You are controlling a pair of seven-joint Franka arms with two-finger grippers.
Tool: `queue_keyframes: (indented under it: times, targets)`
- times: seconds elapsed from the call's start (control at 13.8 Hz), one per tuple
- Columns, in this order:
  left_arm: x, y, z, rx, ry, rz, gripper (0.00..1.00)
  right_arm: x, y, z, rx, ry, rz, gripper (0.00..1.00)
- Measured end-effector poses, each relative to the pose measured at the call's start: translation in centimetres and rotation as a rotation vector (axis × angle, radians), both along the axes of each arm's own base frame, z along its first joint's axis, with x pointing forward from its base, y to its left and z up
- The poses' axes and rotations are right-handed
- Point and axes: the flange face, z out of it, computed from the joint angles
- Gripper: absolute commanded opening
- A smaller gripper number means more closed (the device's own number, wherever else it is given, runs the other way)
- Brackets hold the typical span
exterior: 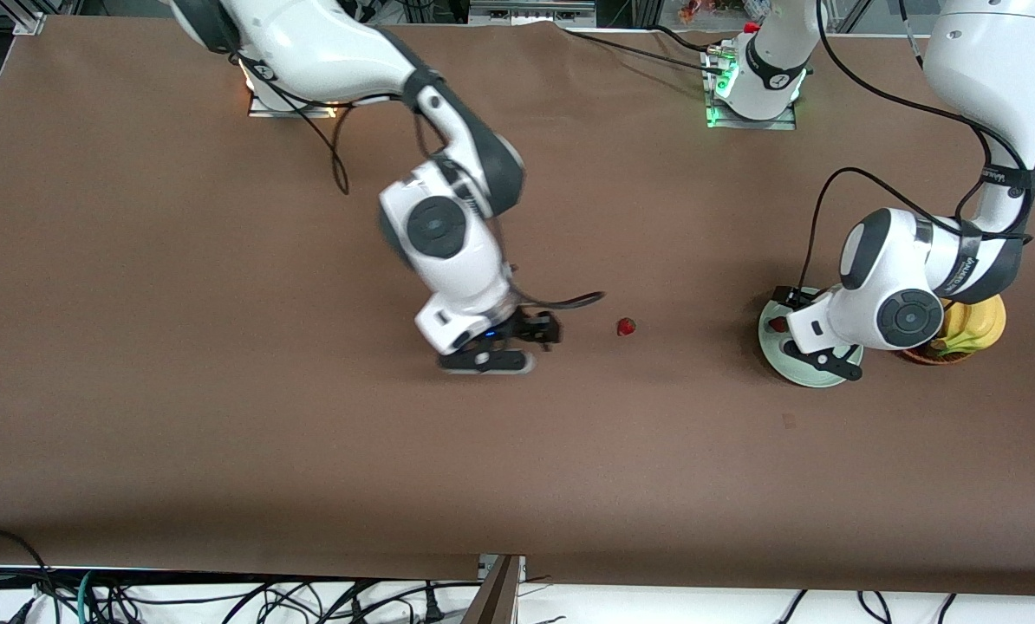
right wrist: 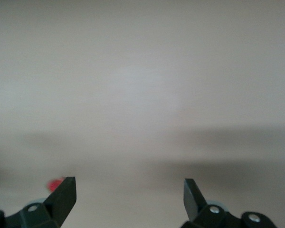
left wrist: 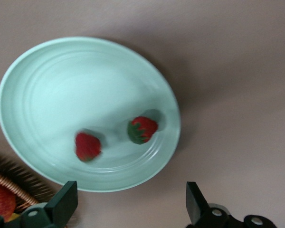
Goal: Collect all strawberries into plate
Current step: 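Release the last strawberry with the right gripper while the left gripper approaches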
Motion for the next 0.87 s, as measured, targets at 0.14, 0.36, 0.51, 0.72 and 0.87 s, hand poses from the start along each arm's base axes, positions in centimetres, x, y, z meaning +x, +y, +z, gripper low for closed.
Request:
queue_keyframes:
  times: [0.14, 0.36, 0.51, 0.72, 0.87]
  targets:
    - [-0.2, -3.5, 0.6, 0.002, -0.019, 0.058, 1.00, 2.6, -7.2, 2.1, -0.055, 0.071, 0.051, 1.00]
    - [-0.8, -9.8, 1.5, -0.005, -0.050, 0.202, 1.00, 5.2, -17.4, 3.7, -0.098, 0.162, 0.111, 1.00]
    - [-1.2, -14.7, 2.1, -0.019, -0.098, 0.291, 1.00, 6.2, -23.4, 5.4, -0.128, 0.188, 0.127, 1.00]
    - [-2.8, -22.2, 1.4, -0.012, -0.171, 0.437, 1.00, 6.0, -30.6, 9.9, -0.194, 0.195, 0.161, 1.00]
    - [-3.9, -26.1, -0.6, -0.020, -0.208, 0.525, 1.00, 5.4, -34.3, 12.8, -0.231, 0.189, 0.177, 1.00]
